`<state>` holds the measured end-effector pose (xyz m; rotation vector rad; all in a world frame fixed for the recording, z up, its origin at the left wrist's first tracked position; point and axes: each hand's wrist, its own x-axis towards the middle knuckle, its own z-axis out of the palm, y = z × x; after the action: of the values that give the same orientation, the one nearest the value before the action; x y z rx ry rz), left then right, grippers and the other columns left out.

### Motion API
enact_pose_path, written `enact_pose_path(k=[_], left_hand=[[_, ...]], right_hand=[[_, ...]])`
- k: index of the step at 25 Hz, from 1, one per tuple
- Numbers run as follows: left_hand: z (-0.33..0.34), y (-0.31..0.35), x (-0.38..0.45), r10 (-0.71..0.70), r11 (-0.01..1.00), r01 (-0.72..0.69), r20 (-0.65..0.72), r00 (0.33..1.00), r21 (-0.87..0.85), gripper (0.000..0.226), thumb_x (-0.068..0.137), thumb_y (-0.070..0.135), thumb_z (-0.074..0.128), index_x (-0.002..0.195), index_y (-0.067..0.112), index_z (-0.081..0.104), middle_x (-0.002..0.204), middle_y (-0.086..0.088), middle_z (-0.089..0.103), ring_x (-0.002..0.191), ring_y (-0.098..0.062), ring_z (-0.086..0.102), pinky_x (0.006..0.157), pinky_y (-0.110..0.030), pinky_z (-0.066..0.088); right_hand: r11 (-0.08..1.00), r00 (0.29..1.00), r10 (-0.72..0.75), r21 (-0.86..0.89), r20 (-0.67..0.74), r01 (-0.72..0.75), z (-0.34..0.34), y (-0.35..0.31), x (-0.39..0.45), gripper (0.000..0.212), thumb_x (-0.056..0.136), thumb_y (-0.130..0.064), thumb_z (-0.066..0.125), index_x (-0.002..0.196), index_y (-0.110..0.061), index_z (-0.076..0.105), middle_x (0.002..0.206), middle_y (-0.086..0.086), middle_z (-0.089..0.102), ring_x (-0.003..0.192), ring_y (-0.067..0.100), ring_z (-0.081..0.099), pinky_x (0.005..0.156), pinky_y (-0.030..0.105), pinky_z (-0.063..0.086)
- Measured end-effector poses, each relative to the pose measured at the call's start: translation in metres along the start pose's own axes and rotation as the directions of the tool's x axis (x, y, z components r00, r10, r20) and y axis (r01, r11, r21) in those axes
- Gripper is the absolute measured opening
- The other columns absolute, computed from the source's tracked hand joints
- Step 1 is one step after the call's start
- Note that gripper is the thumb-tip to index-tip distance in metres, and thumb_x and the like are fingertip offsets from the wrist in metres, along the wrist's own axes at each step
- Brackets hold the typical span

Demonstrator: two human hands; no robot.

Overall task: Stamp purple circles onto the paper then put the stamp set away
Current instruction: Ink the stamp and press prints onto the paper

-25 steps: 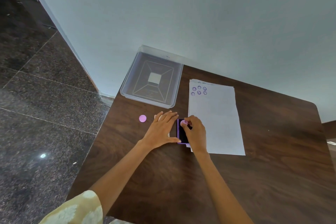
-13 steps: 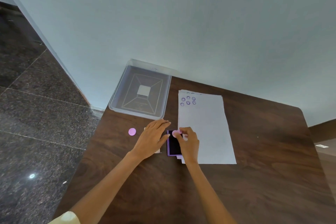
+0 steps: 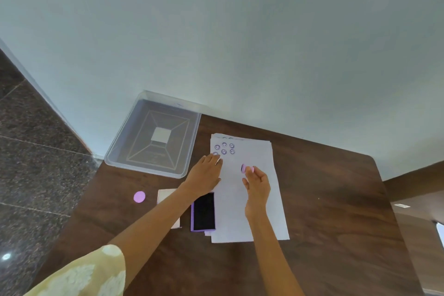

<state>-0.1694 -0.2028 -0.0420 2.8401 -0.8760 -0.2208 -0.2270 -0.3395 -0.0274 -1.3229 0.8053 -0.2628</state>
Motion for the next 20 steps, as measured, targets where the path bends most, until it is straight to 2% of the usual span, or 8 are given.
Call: enact_pose_path(k=[3, 6, 9, 13, 16, 18, 20], left_hand=[[0.001, -0.008, 0.01, 0.029, 0.997, -0.034, 0.065, 0.997, 0.076, 0.058, 0.094, 0.032, 0.051, 0.138, 0.004, 0.027, 0.149, -0.014, 0.032, 0.134, -0.028, 0.033, 0.113, -0.037, 0.024], [0.004, -0.01, 0.01, 0.057, 0.991, -0.07, 0.115, 0.992, 0.112, 0.058, 0.093, 0.032, 0.052, 0.137, 0.003, 0.029, 0.147, -0.014, 0.032, 0.133, -0.028, 0.033, 0.114, -0.039, 0.022], [0.006, -0.01, 0.01, 0.051, 0.993, -0.063, 0.119, 0.992, 0.099, 0.06, 0.092, 0.032, 0.054, 0.138, 0.003, 0.028, 0.148, -0.014, 0.032, 0.135, -0.027, 0.031, 0.115, -0.04, 0.019], [0.007, -0.012, 0.012, 0.075, 0.991, -0.087, 0.111, 0.991, 0.102, 0.061, 0.091, 0.034, 0.055, 0.137, 0.004, 0.029, 0.147, -0.014, 0.034, 0.134, -0.028, 0.032, 0.115, -0.04, 0.018], [0.009, -0.014, 0.013, 0.089, 0.989, -0.102, 0.114, 0.989, 0.111, 0.06, 0.091, 0.035, 0.055, 0.137, 0.004, 0.03, 0.146, -0.015, 0.036, 0.133, -0.029, 0.034, 0.115, -0.04, 0.019], [0.008, -0.016, 0.014, 0.109, 0.984, -0.125, 0.127, 0.986, 0.125, 0.061, 0.09, 0.036, 0.056, 0.136, 0.005, 0.031, 0.145, -0.015, 0.037, 0.133, -0.029, 0.035, 0.115, -0.041, 0.019], [0.008, -0.019, 0.015, 0.13, 0.98, -0.149, 0.136, 0.982, 0.136, 0.062, 0.089, 0.038, 0.057, 0.135, 0.005, 0.032, 0.145, -0.014, 0.037, 0.132, -0.029, 0.036, 0.115, -0.041, 0.019]], right_hand=[[0.952, 0.978, -0.205, -0.235, -0.021, 0.195, 0.018, -0.019, 0.035, 0.022, 0.078, -0.023, 0.071, 0.094, -0.018, 0.058, 0.098, 0.003, 0.065, 0.089, 0.016, 0.061, 0.077, 0.025, 0.049], [0.791, 0.924, -0.366, -0.487, 0.111, 0.371, 0.036, -0.023, 0.066, 0.013, 0.081, -0.021, 0.066, 0.09, -0.02, 0.057, 0.094, 0.0, 0.064, 0.09, 0.016, 0.056, 0.07, 0.026, 0.044], [0.586, 0.891, -0.393, -0.685, 0.227, 0.433, 0.047, -0.016, 0.092, 0.012, 0.083, -0.023, 0.064, 0.09, -0.02, 0.056, 0.098, 0.006, 0.065, 0.091, 0.02, 0.054, 0.069, 0.027, 0.042], [0.393, 0.842, -0.456, -0.784, 0.288, 0.481, 0.051, -0.001, 0.102, 0.016, 0.079, -0.023, 0.07, 0.089, -0.017, 0.059, 0.091, 0.01, 0.069, 0.089, 0.029, 0.058, 0.074, 0.035, 0.044], [0.335, 0.808, -0.516, -0.802, 0.283, 0.495, 0.052, 0.004, 0.102, 0.018, 0.077, -0.025, 0.071, 0.089, -0.017, 0.06, 0.087, 0.012, 0.069, 0.088, 0.028, 0.057, 0.073, 0.032, 0.038], [0.324, 0.823, -0.486, -0.814, 0.293, 0.482, 0.052, -0.001, 0.1, 0.018, 0.078, -0.026, 0.07, 0.09, -0.017, 0.06, 0.09, 0.011, 0.069, 0.091, 0.028, 0.055, 0.077, 0.034, 0.038], [0.384, 0.853, -0.446, -0.802, 0.271, 0.457, 0.05, -0.009, 0.096, 0.017, 0.08, -0.026, 0.068, 0.091, -0.016, 0.06, 0.094, 0.007, 0.069, 0.096, 0.028, 0.054, 0.082, 0.035, 0.038]])
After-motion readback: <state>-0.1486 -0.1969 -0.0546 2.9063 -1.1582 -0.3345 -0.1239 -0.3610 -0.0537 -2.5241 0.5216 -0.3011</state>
